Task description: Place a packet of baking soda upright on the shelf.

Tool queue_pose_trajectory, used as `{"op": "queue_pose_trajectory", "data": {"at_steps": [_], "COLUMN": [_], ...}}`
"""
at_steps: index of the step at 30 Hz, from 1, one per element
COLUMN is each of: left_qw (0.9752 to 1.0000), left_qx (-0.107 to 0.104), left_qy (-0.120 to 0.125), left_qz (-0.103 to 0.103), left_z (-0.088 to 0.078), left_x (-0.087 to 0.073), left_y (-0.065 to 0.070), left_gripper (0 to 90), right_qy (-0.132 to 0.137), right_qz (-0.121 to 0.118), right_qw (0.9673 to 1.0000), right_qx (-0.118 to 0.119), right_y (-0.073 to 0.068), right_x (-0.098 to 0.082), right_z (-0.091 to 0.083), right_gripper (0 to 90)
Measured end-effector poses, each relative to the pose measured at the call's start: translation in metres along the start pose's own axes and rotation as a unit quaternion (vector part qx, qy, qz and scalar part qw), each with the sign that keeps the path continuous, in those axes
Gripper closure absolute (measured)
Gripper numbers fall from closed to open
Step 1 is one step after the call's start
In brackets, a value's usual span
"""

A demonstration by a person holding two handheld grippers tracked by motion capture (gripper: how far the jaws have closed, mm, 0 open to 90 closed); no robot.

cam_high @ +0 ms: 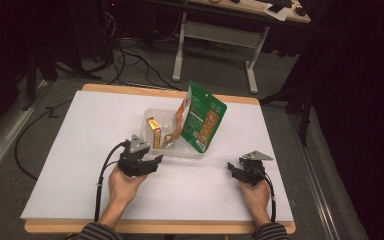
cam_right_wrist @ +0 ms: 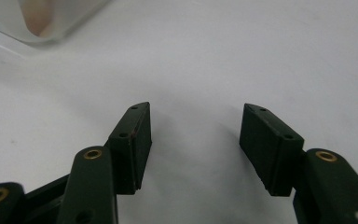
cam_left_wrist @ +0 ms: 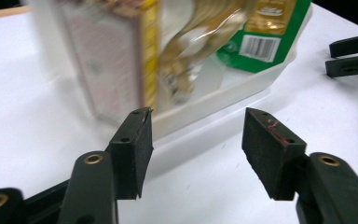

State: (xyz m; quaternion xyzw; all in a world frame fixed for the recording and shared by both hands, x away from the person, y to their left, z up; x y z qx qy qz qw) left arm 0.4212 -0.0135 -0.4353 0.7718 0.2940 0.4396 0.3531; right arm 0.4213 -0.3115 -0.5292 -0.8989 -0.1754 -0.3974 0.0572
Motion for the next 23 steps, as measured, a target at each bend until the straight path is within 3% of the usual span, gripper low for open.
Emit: {"op": "queue_pose_trajectory", "data": {"at_steps": [2,6,9,13,14,16,17,18,20,21,22,23], "left_qw": [0.9999,0.9989,0.9962,0.9924,0.9906,0.9887,0.9908,0.9917,0.9918,0.9914,0.9910,0.9915], "left_qx": [0.009,0.041,0.072,0.089,0.100,0.103,0.094,0.101,0.101,0.097,0.104,0.100], "left_qy": [0.005,0.018,0.037,0.065,0.072,0.079,0.084,0.074,0.074,0.076,0.079,0.076], "left_qz": [-0.011,0.013,0.032,0.053,0.060,0.075,0.048,0.028,0.028,0.042,0.027,0.032], "left_z": [-0.002,0.007,0.018,0.027,0.031,0.036,0.036,0.037,0.037,0.037,0.037,0.037], "left_x": [0.007,0.017,0.025,0.036,0.038,0.038,0.041,0.044,0.045,0.045,0.045,0.045], "left_y": [-0.012,-0.044,-0.069,-0.091,-0.097,-0.109,-0.110,-0.111,-0.111,-0.112,-0.111,-0.112], "left_gripper": [42.8,43.0,41.2,38.8,37.8,33.9,30.6,29.0,27.6,27.3,26.6,26.3], "right_qy": [0.000,0.000,0.000,0.000,0.000,0.000,-0.001,-0.001,-0.002,-0.001,-0.001,-0.001], "right_qz": [0.000,0.000,0.000,0.000,0.000,0.000,0.000,0.000,0.000,0.001,0.003,0.005], "right_qw": [1.0000,1.0000,1.0000,1.0000,1.0000,1.0000,1.0000,1.0000,1.0000,1.0000,1.0000,1.0000], "right_qx": [0.000,0.000,0.000,0.000,0.000,0.000,-0.001,-0.001,-0.002,-0.002,-0.002,0.000], "right_y": [0.000,0.000,0.000,0.000,0.000,0.000,0.000,0.000,0.000,0.000,0.000,0.000], "right_x": [0.000,0.000,0.000,0.000,0.000,0.000,0.000,0.000,0.000,0.000,0.000,0.000], "right_z": [0.000,0.000,0.000,0.000,0.000,0.000,0.000,0.000,0.000,0.000,0.000,0.000], "right_gripper": [44.1,44.0,44.0,43.9,44.0,43.9,43.9,43.7,43.1,43.0,42.8,42.6]}}
Point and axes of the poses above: each handheld gripper's, and its own axes: z roughly forward along the jaws, x roughly out of its top, y roughly to its right, the point moved 7 cm from there along z, roughly forward along the jaws
